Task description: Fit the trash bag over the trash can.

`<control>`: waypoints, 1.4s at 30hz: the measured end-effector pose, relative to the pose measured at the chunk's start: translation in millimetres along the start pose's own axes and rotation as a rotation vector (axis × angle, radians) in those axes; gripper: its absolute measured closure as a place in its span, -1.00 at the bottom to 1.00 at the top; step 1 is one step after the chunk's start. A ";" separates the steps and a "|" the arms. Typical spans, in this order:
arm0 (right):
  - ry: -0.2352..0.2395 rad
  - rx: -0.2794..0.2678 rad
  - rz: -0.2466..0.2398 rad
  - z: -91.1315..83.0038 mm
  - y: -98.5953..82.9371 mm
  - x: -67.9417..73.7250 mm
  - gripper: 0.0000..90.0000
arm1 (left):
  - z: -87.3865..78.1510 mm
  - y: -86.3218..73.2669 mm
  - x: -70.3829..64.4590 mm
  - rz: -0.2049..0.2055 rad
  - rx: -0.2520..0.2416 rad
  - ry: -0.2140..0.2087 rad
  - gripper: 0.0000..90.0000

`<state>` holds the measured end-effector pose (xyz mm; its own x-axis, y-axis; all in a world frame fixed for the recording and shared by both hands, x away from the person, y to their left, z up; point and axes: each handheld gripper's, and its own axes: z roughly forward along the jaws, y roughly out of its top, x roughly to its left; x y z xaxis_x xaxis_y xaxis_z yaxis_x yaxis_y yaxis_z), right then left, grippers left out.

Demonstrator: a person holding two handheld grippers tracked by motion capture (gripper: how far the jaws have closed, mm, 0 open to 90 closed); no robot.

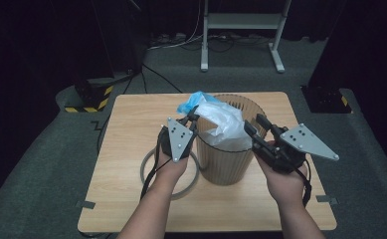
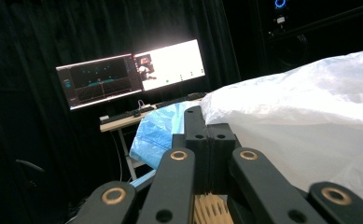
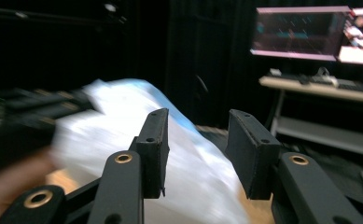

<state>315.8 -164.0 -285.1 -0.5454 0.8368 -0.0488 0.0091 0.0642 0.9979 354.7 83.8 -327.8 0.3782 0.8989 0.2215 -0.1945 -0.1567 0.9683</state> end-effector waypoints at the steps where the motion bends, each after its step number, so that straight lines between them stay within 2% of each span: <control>1: 0.014 -0.009 -0.008 -0.2 3.7 6.0 0.31 | -0.1 0.6 -0.3 -0.002 -0.004 0.002 0.99; 4: 0.042 0.006 -0.031 9.2 6.1 21.2 0.34 | -4.0 5.1 0.2 -0.005 -0.025 0.007 0.99; 6: 0.037 0.066 -0.040 22.5 -1.8 24.6 0.35 | -9.2 10.1 1.8 -0.010 -0.048 0.010 0.98; 9: -0.001 0.139 -0.046 40.1 -13.9 16.6 0.36 | -16.3 17.8 1.2 -0.013 -0.080 -0.002 0.98; 11: -0.016 0.168 -0.031 46.3 -13.5 8.2 0.36 | -16.3 19.9 -5.1 0.028 -0.079 -0.008 0.98; 13: -0.020 0.157 -0.025 41.0 -9.2 5.0 0.34 | -15.5 19.3 -8.7 0.056 -0.075 -0.003 0.98; 17: 0.013 0.082 -0.047 20.8 1.4 13.9 0.25 | -10.5 14.8 -11.3 0.058 -0.046 -0.011 0.98; 20: 0.041 0.058 -0.054 18.6 6.8 22.5 0.14 | -10.4 14.7 -17.7 0.057 -0.045 -0.036 0.98; 22: 0.051 0.073 -0.063 24.3 7.0 27.6 0.09 | -13.9 18.7 -22.1 0.061 -0.068 -0.049 0.98; 24: 0.061 0.100 -0.071 31.1 4.0 29.7 0.32 | -17.1 23.2 -21.9 0.056 -0.083 -0.060 0.97; 26: 0.073 0.112 -0.073 34.9 -0.3 28.9 0.78 | -18.8 24.8 -20.7 0.046 -0.089 -0.067 0.95; 27: 0.069 0.098 -0.067 34.2 -1.7 27.2 0.92 | -19.4 24.2 -19.9 0.053 -0.084 -0.068 0.90; 28: 0.062 0.090 -0.062 33.1 -2.4 24.7 0.97 | -19.9 22.3 -19.2 0.055 -0.074 -0.071 0.83; 31: 0.017 0.070 -0.067 30.7 -4.1 17.8 0.99 | -23.2 12.9 -16.4 0.037 -0.059 -0.076 0.54; 33: 0.002 0.062 -0.055 28.3 -6.5 11.3 0.99 | -28.7 5.2 -14.0 0.027 -0.055 -0.063 0.31; 36: -0.022 0.048 -0.043 24.2 -9.8 4.4 0.99 | -36.1 -8.4 -6.7 0.008 -0.042 -0.035 0.13; 40: -0.028 0.041 -0.015 19.1 -12.7 -2.6 0.99 | -38.3 -22.5 8.5 -0.055 -0.010 0.010 -0.04; 42: -0.027 0.038 -0.016 17.1 -14.3 -4.1 0.99 | -34.9 -23.6 15.1 -0.084 -0.008 0.015 -0.10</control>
<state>332.2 -159.0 -299.9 -0.5232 0.8496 -0.0667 0.0329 0.0984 0.9946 333.3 115.4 -351.3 0.3803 0.9146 0.1375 -0.1702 -0.0770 0.9824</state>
